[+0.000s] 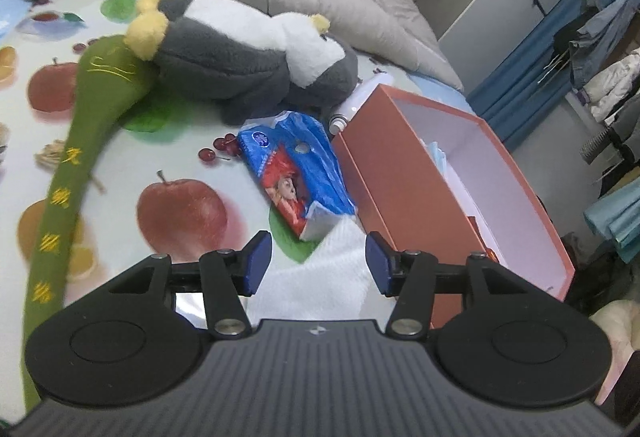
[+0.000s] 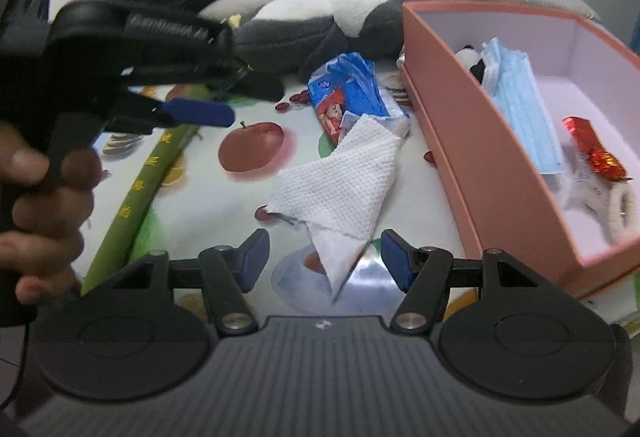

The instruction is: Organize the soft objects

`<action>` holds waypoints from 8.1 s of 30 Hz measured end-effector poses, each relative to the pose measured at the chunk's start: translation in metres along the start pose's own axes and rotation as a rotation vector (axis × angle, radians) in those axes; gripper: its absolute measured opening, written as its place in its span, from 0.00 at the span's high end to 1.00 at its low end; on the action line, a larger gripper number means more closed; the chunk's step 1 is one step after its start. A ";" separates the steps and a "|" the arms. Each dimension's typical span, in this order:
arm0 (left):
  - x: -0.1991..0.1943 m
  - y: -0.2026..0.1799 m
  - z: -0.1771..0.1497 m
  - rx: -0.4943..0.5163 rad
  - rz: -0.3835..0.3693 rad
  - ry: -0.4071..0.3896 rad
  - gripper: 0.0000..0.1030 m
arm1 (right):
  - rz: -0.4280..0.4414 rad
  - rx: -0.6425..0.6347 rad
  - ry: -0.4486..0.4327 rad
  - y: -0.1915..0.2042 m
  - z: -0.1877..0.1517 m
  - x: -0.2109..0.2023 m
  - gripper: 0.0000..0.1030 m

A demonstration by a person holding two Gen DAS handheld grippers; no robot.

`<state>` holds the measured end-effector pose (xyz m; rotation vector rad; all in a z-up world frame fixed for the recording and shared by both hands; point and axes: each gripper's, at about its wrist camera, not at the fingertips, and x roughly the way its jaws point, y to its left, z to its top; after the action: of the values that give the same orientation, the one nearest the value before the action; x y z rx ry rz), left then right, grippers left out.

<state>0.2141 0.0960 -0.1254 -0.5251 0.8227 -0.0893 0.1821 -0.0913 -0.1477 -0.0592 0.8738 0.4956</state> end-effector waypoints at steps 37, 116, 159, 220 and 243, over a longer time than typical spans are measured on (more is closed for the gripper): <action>0.144 -0.011 0.050 0.048 0.080 0.214 0.77 | -0.002 -0.142 0.063 -0.002 0.012 0.071 0.89; 0.000 0.022 -0.063 0.058 0.193 -0.042 0.42 | 0.006 -0.107 -0.027 -0.007 -0.011 0.065 0.88; -0.068 -0.075 -0.056 0.198 0.072 -0.116 0.89 | -0.026 0.035 -0.224 -0.039 0.012 -0.087 0.88; 0.154 -0.247 0.067 0.425 -0.007 0.133 0.62 | -0.176 0.346 -0.086 -0.249 0.090 -0.033 0.63; -0.070 -0.246 -0.001 0.469 -0.105 -0.019 0.62 | -0.230 0.310 -0.305 -0.136 0.042 -0.200 0.63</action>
<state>0.1956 -0.0985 0.0390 -0.1258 0.7245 -0.3640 0.1649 -0.2804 0.0089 0.1938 0.6254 0.1436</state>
